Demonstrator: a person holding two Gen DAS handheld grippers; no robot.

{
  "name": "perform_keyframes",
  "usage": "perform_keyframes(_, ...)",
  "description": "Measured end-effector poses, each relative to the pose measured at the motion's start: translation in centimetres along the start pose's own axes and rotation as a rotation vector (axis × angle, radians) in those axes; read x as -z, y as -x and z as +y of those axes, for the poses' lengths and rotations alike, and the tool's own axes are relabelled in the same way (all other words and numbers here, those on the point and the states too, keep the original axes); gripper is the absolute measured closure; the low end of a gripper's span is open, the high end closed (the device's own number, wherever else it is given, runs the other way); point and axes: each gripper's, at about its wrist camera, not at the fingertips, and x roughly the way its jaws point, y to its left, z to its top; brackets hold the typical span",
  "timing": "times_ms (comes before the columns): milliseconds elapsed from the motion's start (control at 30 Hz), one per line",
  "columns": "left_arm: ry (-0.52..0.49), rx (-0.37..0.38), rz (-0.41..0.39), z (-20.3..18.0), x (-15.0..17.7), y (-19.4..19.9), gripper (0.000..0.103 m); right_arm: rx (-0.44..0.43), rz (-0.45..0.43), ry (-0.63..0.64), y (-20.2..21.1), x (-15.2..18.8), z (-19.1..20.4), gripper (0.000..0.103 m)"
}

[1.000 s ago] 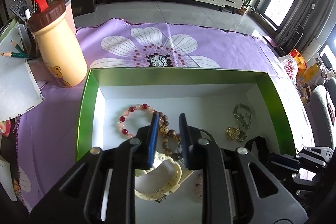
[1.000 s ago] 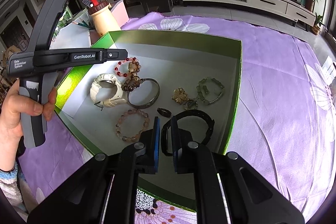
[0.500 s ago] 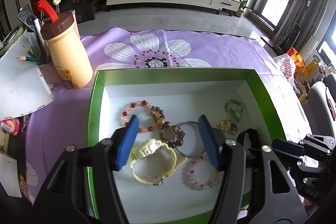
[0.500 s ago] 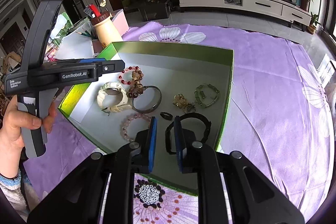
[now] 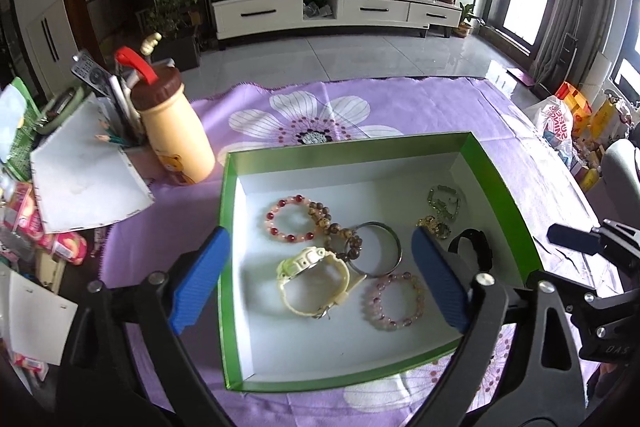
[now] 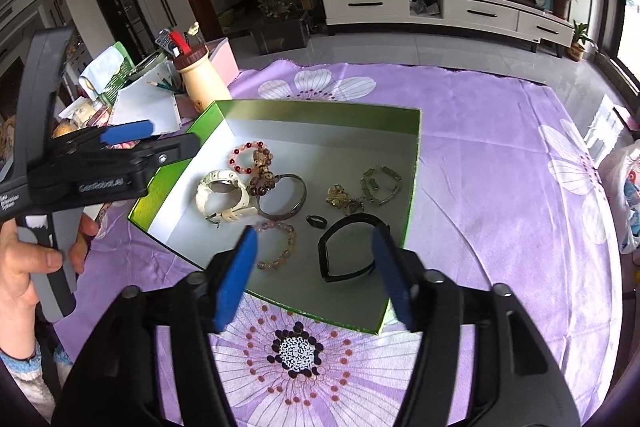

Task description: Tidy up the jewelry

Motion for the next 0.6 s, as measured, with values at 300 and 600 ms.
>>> perform_keyframes(300, 0.012, -0.016, -0.019, 0.0, 0.3, 2.9, 0.002, 0.063, -0.045, -0.035, 3.0, -0.5, 0.5, 0.012)
perform_keyframes(600, 0.029, -0.047, -0.018, -0.2, 0.8, 5.0, 0.002, 0.141, -0.054, -0.026, 4.3, -0.9, 1.7, 0.001)
